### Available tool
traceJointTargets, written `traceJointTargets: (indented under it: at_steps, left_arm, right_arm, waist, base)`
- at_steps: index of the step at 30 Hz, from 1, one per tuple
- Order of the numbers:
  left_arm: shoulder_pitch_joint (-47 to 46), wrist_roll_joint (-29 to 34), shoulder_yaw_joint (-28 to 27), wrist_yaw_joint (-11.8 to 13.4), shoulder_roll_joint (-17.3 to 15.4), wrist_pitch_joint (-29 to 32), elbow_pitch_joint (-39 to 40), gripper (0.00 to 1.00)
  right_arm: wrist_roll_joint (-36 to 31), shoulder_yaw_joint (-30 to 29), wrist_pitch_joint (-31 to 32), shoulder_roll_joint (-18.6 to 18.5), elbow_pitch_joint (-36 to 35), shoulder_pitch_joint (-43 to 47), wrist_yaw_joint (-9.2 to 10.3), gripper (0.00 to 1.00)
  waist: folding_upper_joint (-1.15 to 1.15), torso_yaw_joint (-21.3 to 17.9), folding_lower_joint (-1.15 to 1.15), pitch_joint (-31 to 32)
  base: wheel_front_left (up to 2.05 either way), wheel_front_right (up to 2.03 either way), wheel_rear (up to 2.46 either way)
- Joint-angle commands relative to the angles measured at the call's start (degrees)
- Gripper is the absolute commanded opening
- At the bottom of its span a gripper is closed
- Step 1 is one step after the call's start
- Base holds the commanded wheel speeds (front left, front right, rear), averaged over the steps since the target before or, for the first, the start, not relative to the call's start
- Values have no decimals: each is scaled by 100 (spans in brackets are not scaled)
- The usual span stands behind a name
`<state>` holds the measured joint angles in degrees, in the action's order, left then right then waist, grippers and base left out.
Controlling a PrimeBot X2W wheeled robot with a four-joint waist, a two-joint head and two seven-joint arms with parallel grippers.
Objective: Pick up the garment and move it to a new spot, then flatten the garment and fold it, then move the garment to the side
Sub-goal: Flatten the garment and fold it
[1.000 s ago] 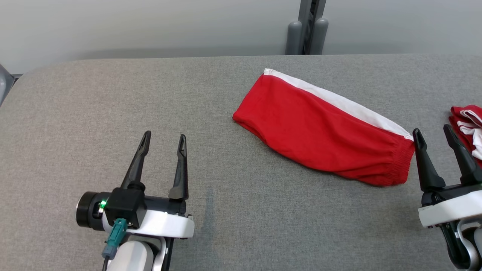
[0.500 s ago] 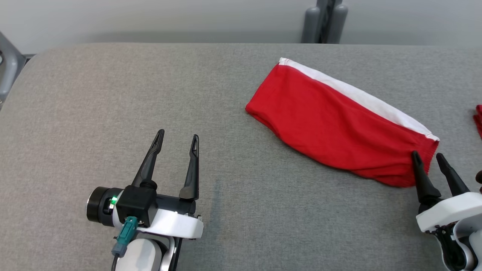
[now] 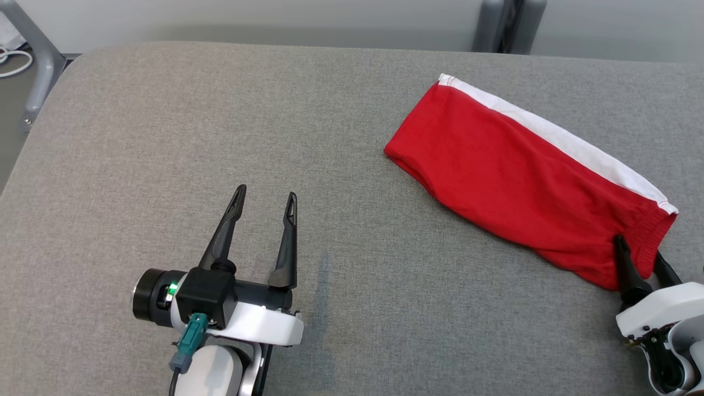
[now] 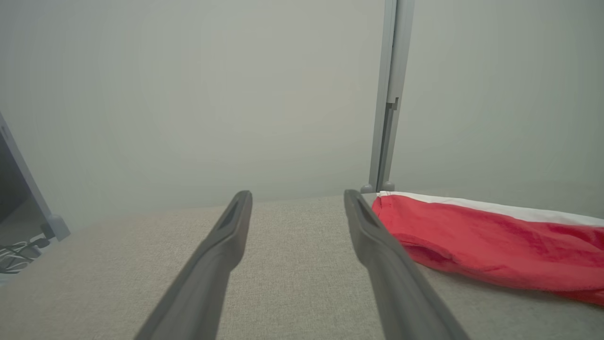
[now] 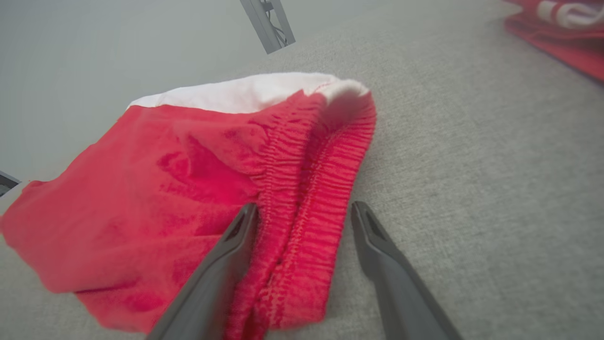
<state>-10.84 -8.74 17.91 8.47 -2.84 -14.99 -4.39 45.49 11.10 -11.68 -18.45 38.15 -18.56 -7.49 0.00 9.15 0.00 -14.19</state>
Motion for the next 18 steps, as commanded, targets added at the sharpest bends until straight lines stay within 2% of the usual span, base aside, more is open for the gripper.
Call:
traceJointTargets:
  at_steps: [1,12,13,14,15,16,17,18]
  left_arm:
    - [-45,-25,15,33,-18,-20,14,100]
    - [-123,-46,103,87,-18,-20,13,100]
    - [-124,-46,103,89,-18,-20,7,100]
    - [-123,-45,103,88,-18,-20,-2,100]
    - [-117,-44,100,87,-18,-20,-10,100]
    - [-109,-43,93,91,-17,-20,-19,100]
    - [-98,-42,87,94,-17,-20,-27,100]
    - [-85,-44,79,95,-18,-20,-33,100]
  right_arm:
    - [83,28,72,22,107,-39,-1,100]
    - [526,443,181,125,247,-283,-7,100]
    - [572,481,187,122,248,-303,-7,95]
    - [603,528,183,106,248,-321,-7,47]
    - [625,579,153,86,241,-334,-7,26]
    - [643,614,114,59,241,-339,-7,9]
    - [679,640,83,31,250,-343,-7,0]
    - [695,668,61,9,261,-348,-7,0]
  waist:
    - [0,19,0,-10]
    - [0,114,0,-36]
    - [0,119,0,-32]
    - [0,123,0,-23]
    - [0,124,0,-12]
    - [0,123,0,0]
    - [0,119,0,15]
    - [0,112,0,34]
  base:
    - [0,0,0]
    - [0,0,0]
    - [0,0,0]
    - [0,0,0]
    - [0,0,0]
    - [0,0,0]
    - [0,0,0]
    - [0,0,0]
